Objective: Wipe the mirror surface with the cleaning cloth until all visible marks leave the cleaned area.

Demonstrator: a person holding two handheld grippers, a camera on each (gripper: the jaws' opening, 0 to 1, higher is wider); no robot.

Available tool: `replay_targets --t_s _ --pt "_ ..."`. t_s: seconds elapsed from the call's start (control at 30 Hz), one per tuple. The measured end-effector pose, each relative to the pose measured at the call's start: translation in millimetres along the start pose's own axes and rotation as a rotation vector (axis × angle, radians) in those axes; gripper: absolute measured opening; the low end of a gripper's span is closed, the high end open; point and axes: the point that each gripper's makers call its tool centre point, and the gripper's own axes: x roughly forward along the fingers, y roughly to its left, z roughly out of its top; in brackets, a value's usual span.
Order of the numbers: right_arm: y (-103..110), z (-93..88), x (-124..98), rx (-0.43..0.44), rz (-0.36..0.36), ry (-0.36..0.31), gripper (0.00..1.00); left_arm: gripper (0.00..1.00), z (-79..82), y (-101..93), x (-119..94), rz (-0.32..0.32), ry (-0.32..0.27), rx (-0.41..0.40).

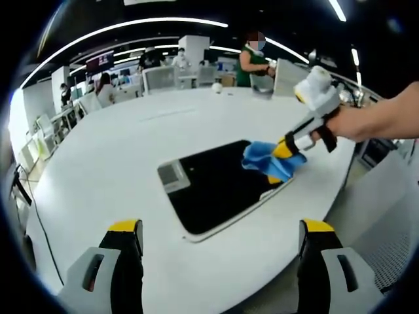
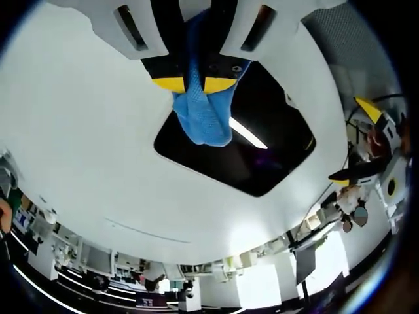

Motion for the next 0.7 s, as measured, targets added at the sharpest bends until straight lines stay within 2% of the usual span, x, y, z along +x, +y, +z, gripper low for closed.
replay_targets --t_s 0.7 --pt "15.0 -18.6 -13.0 0.021 0.01 -0.023 0.03 0.99 -0.1 -1.9 -1.0 -0.006 -0.002 -0.008"
